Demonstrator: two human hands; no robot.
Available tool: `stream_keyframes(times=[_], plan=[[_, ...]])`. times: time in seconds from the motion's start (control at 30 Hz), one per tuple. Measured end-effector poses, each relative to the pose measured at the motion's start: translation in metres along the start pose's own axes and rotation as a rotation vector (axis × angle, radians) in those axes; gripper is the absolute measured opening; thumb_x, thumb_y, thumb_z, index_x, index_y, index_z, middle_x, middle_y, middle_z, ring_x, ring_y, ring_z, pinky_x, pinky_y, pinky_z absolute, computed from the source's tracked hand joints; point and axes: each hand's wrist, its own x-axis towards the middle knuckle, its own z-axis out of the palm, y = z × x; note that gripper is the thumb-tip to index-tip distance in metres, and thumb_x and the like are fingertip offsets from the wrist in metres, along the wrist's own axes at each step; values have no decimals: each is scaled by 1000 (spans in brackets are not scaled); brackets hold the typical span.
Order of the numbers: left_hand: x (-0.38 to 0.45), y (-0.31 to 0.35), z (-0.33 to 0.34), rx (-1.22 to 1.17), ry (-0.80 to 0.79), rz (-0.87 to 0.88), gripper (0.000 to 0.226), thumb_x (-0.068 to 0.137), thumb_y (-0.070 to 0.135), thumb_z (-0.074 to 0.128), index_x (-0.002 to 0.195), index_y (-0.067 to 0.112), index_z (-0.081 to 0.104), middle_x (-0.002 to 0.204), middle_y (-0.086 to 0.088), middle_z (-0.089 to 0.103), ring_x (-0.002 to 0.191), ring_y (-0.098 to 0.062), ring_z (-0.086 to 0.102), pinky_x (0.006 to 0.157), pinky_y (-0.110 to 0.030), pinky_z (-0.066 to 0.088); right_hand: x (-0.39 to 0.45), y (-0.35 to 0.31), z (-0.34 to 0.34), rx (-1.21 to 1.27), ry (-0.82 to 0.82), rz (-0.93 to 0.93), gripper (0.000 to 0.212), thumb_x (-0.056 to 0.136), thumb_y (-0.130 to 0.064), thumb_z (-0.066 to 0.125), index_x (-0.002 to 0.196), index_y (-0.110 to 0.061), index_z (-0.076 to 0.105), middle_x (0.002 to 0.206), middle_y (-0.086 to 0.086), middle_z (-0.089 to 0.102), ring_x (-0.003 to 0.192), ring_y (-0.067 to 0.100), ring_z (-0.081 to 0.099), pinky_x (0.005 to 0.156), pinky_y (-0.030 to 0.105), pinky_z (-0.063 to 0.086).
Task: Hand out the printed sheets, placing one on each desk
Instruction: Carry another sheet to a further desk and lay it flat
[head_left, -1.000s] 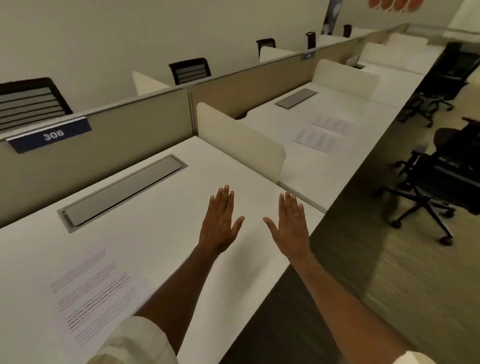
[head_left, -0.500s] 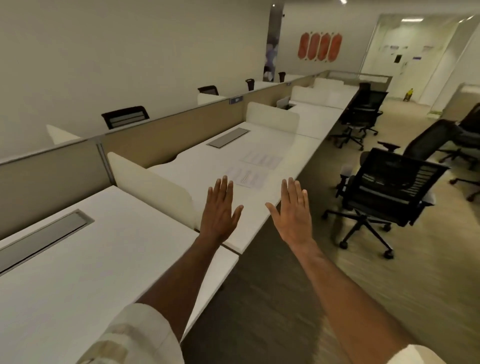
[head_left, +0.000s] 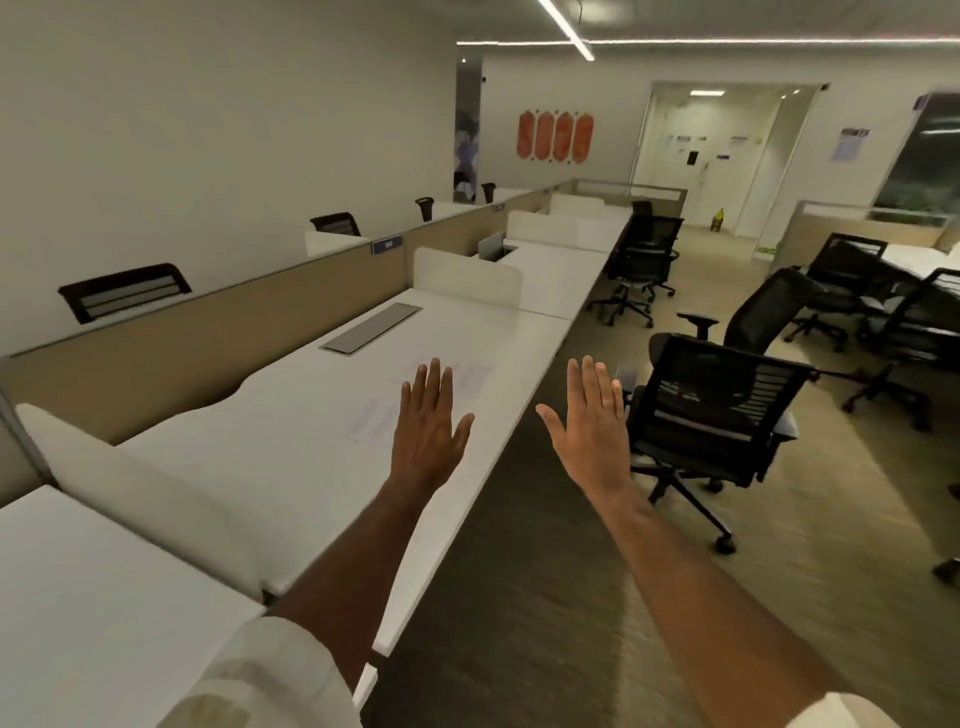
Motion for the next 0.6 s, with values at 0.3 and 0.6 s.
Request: stream_keyframes(times=[0.3, 0.6], plan=[[152, 1, 56, -20, 4, 31, 71, 103, 49, 27, 159, 11, 4, 167, -11, -6, 154, -28, -8, 126, -48, 3, 126, 39, 57, -28, -3, 29, 83, 101, -61, 30, 160, -6, 13, 168, 16, 13, 157, 31, 11, 127, 49, 14], [247, 15, 142, 26, -69, 1, 72, 103, 52, 24, 159, 13, 1, 167, -10, -9, 154, -26, -11, 126, -47, -1, 230, 91, 149, 64, -35, 3, 80, 100, -62, 28, 161, -11, 12, 168, 15, 14, 157, 30, 9, 128, 48, 9]])
